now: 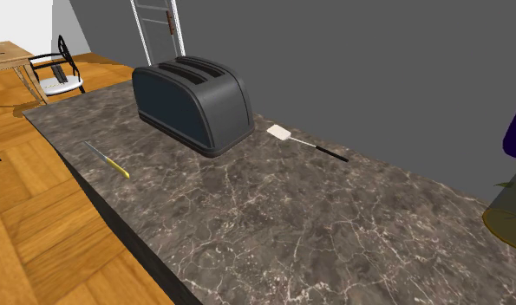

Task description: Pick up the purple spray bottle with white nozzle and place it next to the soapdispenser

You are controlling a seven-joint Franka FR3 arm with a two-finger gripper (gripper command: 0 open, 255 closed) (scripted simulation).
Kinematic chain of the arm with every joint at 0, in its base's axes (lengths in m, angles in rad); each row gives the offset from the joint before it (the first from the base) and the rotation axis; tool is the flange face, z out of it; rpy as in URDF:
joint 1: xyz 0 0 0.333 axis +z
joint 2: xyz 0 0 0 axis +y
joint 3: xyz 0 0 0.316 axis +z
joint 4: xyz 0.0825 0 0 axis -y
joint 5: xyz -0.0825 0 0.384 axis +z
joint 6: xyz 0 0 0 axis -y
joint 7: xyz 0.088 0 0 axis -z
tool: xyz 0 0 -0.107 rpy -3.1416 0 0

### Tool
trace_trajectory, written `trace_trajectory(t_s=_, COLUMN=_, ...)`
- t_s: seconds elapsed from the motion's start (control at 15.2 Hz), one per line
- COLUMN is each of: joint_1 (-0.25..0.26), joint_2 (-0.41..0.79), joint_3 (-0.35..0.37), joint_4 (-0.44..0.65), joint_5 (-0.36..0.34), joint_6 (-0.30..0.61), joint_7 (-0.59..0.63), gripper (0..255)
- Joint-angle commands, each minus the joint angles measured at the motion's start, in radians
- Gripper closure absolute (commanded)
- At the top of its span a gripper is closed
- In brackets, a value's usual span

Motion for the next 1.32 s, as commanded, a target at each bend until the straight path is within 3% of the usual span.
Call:
trace_trajectory(t_s=0.0, joint_1=0.121, joint_2=-0.021, joint_3=-0.12, joint_4=0.105, joint_5=-0.033, joint_6=-0.047, joint_7=-0.023, gripper=255)
trace_trajectory(t_s=0.26, joint_1=0.381, joint_2=-0.125, joint_3=-0.299, joint_4=0.375, joint_5=-0.142, joint_6=-0.165, joint_7=-0.039, gripper=255)
trace_trajectory(t_s=0.46, joint_1=0.651, joint_2=-0.237, joint_3=-0.43, joint_4=0.735, joint_5=-0.261, joint_6=-0.327, joint_7=-0.065, gripper=255)
trace_trajectory(t_s=0.59, joint_1=0.554, joint_2=-0.216, joint_3=-0.396, joint_4=0.594, joint_5=-0.234, joint_6=-0.255, joint_7=-0.071, gripper=255)
trace_trajectory(t_s=0.73, joint_1=0.49, joint_2=-0.203, joint_3=-0.375, joint_4=0.499, joint_5=-0.218, joint_6=-0.202, joint_7=-0.081, gripper=255)
trace_trajectory(t_s=1.25, joint_1=0.33, joint_2=-0.182, joint_3=-0.328, joint_4=0.246, joint_5=-0.193, joint_6=-0.05, joint_7=-0.119, gripper=255)
